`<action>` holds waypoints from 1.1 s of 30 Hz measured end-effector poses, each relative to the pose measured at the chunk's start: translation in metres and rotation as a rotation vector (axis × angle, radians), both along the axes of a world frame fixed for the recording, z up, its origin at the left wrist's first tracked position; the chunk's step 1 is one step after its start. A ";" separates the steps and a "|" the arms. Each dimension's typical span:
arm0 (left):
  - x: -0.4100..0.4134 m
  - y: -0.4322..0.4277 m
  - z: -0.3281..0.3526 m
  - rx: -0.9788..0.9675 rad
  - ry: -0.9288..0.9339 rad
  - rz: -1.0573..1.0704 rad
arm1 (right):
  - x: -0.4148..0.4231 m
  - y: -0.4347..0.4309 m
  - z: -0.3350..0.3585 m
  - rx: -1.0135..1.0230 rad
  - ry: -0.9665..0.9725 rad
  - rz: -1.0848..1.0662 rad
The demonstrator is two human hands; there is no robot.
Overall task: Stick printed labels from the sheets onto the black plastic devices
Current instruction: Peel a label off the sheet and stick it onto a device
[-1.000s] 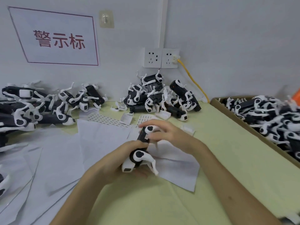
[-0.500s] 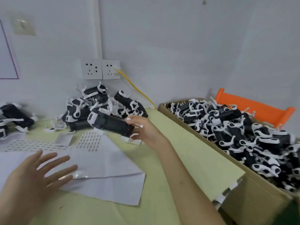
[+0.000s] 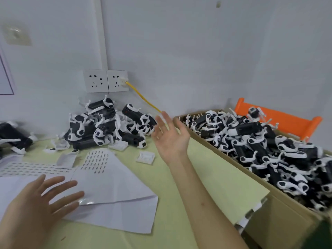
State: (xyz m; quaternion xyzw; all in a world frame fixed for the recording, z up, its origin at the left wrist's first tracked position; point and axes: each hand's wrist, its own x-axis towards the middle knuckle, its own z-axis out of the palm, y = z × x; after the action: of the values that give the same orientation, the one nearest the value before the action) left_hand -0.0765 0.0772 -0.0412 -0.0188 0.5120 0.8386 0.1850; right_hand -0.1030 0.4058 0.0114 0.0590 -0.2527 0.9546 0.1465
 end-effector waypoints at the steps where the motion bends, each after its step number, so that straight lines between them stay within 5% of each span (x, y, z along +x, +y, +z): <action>1: -0.011 -0.011 0.005 0.018 0.040 0.066 | -0.002 -0.007 -0.001 0.100 -0.050 -0.008; 5: -0.014 0.008 0.005 -0.086 0.088 0.123 | -0.012 -0.040 -0.013 0.792 -0.265 -0.149; 10: -0.016 0.008 0.006 -0.092 0.086 0.131 | -0.019 -0.076 -0.045 1.590 -0.274 -0.339; 20: -0.006 0.014 0.014 -0.213 0.164 0.206 | -0.009 -0.093 -0.052 1.711 -0.208 -0.217; 23: 0.000 0.020 0.016 -0.356 0.222 0.253 | -0.008 -0.099 -0.056 1.823 -0.170 -0.140; 27: 0.005 0.022 0.015 -0.592 0.438 0.306 | -0.008 -0.106 -0.061 2.211 -0.085 -0.053; 33: 0.006 0.001 0.026 -0.951 0.710 0.415 | -0.005 -0.108 -0.064 2.322 -0.078 0.033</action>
State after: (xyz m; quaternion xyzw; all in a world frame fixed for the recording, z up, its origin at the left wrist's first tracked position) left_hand -0.0706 0.0785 -0.0155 0.0817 0.8449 0.4928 -0.1915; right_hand -0.1085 0.2981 -0.0524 0.1315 -0.9795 0.1519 -0.0161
